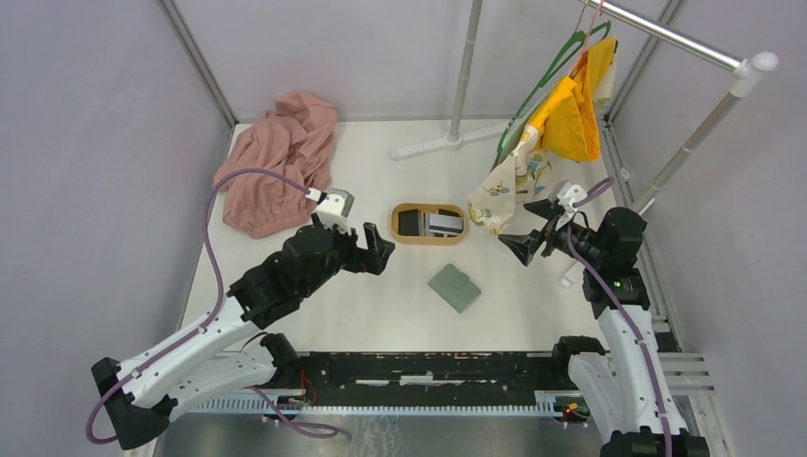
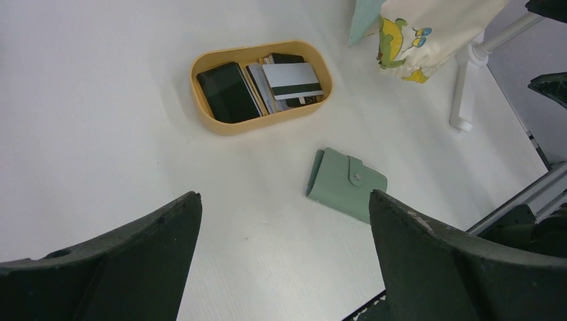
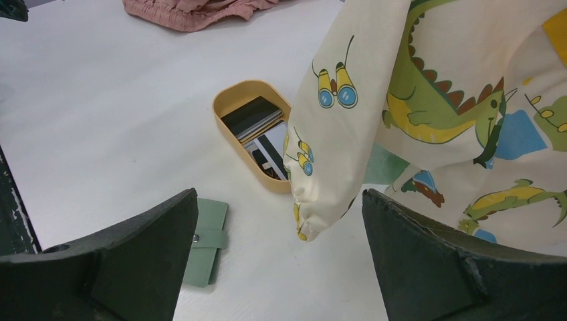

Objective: Put the credit cards into the card holder
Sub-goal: Reset both arms

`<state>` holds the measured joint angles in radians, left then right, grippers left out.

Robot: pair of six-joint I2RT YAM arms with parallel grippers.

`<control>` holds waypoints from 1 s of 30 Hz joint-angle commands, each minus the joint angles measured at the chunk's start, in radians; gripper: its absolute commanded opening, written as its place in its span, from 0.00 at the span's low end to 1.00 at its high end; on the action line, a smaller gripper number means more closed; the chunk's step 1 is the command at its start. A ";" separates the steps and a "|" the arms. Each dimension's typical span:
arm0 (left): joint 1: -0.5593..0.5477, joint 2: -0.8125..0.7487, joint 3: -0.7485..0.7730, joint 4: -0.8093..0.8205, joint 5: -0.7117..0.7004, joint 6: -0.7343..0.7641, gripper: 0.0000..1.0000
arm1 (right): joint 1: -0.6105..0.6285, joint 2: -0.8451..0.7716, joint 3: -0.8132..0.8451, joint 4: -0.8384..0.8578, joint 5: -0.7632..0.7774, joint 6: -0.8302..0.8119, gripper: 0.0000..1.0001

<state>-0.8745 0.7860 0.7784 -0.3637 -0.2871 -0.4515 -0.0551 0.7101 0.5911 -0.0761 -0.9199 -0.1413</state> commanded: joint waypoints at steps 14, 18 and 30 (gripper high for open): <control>0.004 -0.044 0.009 0.026 -0.027 0.024 1.00 | -0.006 -0.026 0.013 0.012 0.007 -0.018 0.98; 0.002 -0.037 0.013 0.029 -0.029 0.032 1.00 | -0.006 -0.023 0.015 0.009 0.007 -0.020 0.98; 0.003 -0.015 0.131 0.002 -0.028 0.061 1.00 | -0.006 0.056 0.163 -0.072 0.017 -0.036 0.98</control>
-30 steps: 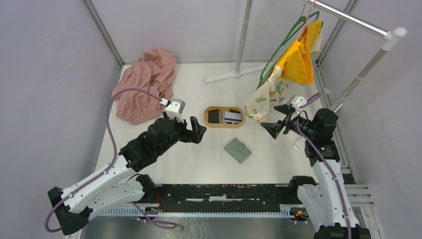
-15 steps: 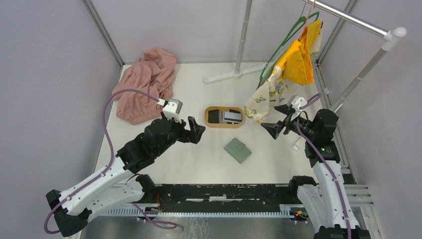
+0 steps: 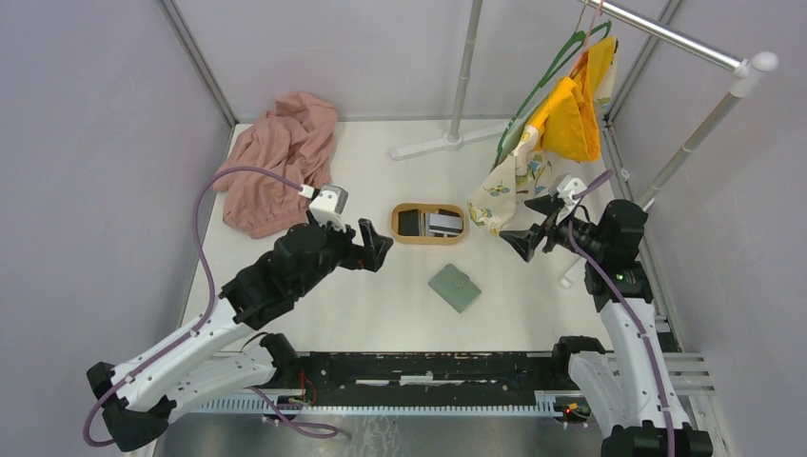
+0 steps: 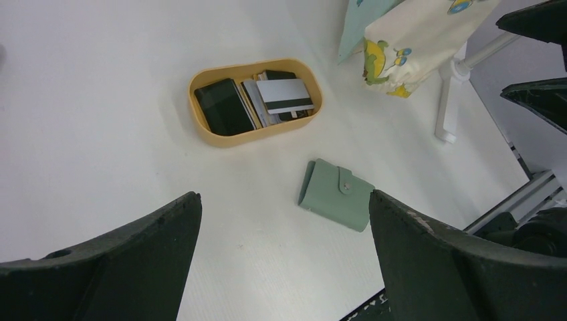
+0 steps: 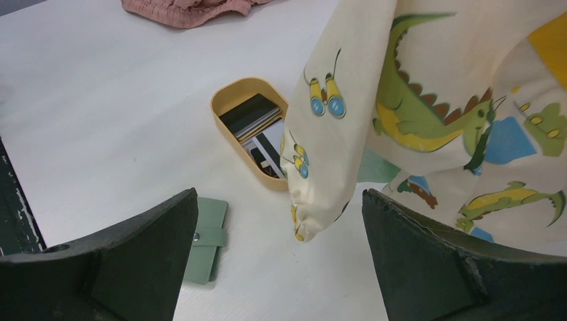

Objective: Put the credit cards into the card holder
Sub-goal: Reset both arms

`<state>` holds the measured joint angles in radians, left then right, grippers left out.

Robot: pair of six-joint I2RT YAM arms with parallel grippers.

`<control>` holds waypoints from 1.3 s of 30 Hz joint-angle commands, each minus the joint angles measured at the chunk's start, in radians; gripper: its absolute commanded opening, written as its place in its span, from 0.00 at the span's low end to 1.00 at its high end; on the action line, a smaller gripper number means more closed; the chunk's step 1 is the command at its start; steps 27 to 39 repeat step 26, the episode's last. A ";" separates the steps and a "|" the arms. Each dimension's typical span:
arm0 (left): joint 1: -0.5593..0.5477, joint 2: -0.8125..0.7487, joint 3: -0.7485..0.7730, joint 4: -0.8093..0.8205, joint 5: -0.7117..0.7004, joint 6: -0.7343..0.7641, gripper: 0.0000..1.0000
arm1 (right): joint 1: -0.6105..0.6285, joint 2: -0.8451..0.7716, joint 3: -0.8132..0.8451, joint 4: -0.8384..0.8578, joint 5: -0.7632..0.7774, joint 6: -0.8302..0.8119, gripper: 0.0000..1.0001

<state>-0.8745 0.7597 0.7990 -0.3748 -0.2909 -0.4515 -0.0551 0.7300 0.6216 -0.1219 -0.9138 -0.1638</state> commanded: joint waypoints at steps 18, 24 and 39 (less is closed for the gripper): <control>0.003 0.006 0.224 -0.016 0.001 0.101 1.00 | -0.005 0.002 0.220 0.001 0.253 0.135 0.98; 0.003 0.000 0.211 -0.015 -0.001 0.102 1.00 | -0.006 0.000 0.199 0.027 0.230 0.144 0.98; 0.003 -0.003 0.206 -0.015 0.002 0.102 1.00 | -0.006 0.001 0.185 0.037 0.240 0.152 0.98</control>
